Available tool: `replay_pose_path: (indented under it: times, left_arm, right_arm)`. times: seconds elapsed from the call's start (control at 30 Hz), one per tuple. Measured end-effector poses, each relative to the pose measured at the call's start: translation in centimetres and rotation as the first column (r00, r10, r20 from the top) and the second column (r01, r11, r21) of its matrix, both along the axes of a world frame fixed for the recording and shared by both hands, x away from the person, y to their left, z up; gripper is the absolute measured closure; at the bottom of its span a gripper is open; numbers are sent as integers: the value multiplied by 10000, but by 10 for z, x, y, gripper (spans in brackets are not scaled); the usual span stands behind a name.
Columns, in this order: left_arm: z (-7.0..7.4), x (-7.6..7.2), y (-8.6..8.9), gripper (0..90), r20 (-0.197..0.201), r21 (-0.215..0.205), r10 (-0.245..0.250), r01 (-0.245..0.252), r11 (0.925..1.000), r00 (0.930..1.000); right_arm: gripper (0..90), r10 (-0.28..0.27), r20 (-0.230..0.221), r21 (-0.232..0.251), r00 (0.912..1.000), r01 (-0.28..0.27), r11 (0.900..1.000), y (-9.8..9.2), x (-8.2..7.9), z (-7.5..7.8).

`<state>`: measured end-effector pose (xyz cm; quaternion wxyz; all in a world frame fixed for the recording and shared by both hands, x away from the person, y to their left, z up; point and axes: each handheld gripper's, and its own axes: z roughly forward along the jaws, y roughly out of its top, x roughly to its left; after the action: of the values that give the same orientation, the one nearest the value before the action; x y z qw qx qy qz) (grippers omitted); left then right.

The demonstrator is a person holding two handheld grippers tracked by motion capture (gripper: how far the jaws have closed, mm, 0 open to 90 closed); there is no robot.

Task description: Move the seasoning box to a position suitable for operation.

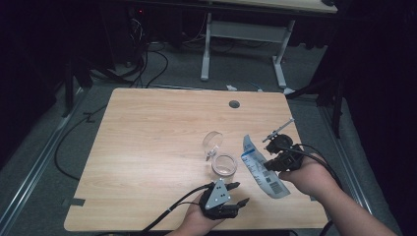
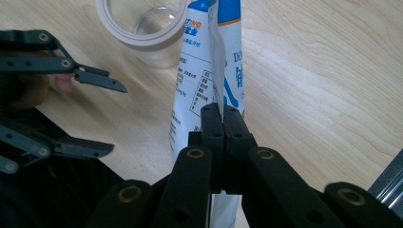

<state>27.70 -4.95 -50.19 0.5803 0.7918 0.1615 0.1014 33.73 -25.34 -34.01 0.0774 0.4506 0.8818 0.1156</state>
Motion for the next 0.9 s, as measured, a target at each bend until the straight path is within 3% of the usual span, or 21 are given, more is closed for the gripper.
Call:
replay_pose_path:
  times: [0.9]
  left_arm:
    - [-9,-4,-15,380,182,22,-300,300,9995,9994]
  right_arm:
    - [900,356,-41,106,9994,-356,9993,30,-5,1]
